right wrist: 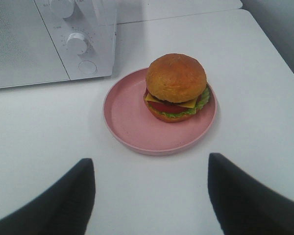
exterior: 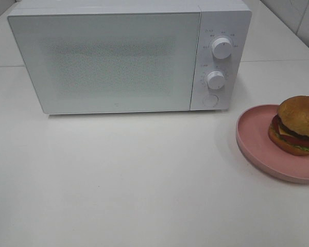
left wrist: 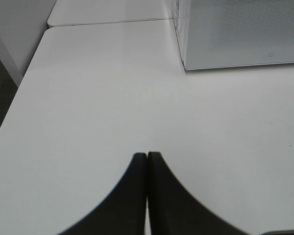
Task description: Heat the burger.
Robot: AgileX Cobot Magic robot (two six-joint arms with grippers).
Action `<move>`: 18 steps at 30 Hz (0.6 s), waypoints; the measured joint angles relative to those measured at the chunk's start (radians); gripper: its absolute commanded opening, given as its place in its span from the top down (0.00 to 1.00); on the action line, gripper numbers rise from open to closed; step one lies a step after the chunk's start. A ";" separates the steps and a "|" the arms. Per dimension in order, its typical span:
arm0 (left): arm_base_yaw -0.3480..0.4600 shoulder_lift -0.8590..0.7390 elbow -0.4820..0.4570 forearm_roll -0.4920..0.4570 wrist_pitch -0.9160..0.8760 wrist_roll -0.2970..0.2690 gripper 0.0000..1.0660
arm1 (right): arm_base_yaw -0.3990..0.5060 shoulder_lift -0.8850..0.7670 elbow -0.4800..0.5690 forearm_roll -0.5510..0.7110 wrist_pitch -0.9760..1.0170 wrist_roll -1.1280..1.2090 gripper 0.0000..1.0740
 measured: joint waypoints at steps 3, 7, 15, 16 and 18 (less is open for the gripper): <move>0.000 0.000 0.000 0.000 0.000 0.000 1.00 | 0.000 0.000 0.000 0.000 0.000 0.000 0.41; 0.000 0.000 0.000 0.000 0.000 0.000 1.00 | 0.000 0.000 0.000 0.000 0.000 0.000 0.41; 0.000 0.000 0.000 0.000 0.000 0.000 1.00 | 0.000 0.000 0.000 -0.026 0.000 -0.002 0.41; 0.000 0.000 0.000 0.000 0.000 0.000 1.00 | 0.000 0.000 0.000 -0.026 0.000 -0.002 0.41; 0.000 0.000 0.000 0.000 0.000 0.000 1.00 | 0.000 0.000 0.000 -0.026 0.000 -0.002 0.41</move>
